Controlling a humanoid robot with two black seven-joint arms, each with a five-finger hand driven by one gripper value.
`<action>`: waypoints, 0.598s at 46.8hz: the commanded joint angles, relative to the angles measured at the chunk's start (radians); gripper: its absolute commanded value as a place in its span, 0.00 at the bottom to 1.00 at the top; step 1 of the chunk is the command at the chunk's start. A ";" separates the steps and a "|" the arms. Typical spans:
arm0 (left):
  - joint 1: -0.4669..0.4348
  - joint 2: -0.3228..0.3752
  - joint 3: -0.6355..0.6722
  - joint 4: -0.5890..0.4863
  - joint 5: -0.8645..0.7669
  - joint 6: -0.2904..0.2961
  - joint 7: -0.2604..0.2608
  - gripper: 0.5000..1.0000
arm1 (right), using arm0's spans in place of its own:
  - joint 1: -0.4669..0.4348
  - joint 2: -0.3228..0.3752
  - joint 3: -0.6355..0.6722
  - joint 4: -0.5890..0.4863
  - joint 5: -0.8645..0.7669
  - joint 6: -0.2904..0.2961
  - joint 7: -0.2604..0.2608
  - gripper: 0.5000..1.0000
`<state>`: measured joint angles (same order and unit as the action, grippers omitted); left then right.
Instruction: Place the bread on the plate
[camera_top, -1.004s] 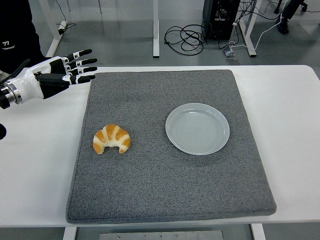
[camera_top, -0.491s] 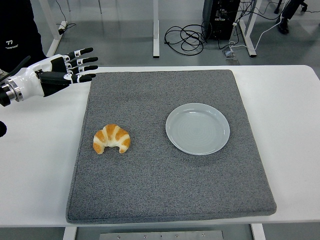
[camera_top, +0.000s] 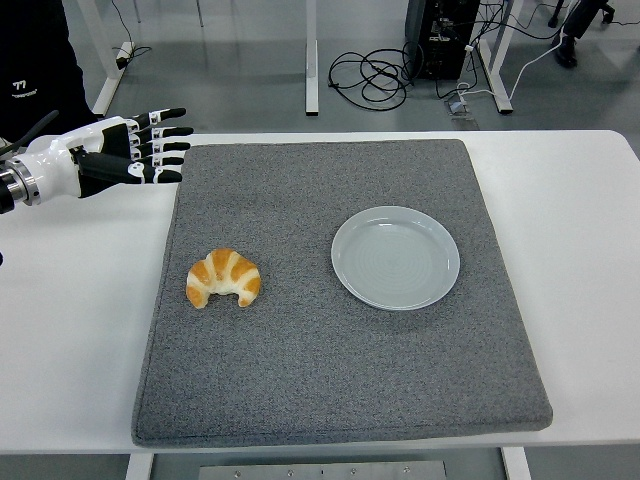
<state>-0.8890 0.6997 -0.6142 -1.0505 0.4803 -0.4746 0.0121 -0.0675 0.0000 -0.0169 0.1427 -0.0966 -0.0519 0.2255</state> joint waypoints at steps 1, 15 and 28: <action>-0.013 0.006 -0.001 -0.009 0.089 -0.003 -0.004 0.95 | 0.000 0.000 0.000 0.000 0.000 0.000 0.000 1.00; -0.030 0.116 0.001 -0.198 0.280 -0.003 -0.015 0.95 | 0.000 0.000 0.000 0.000 0.000 0.001 0.000 1.00; -0.042 0.150 0.008 -0.310 0.558 -0.003 -0.014 0.95 | 0.000 0.000 0.000 0.000 0.000 0.000 0.000 1.00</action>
<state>-0.9293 0.8476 -0.6061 -1.3558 0.9895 -0.4765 -0.0015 -0.0673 0.0000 -0.0169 0.1426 -0.0966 -0.0518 0.2255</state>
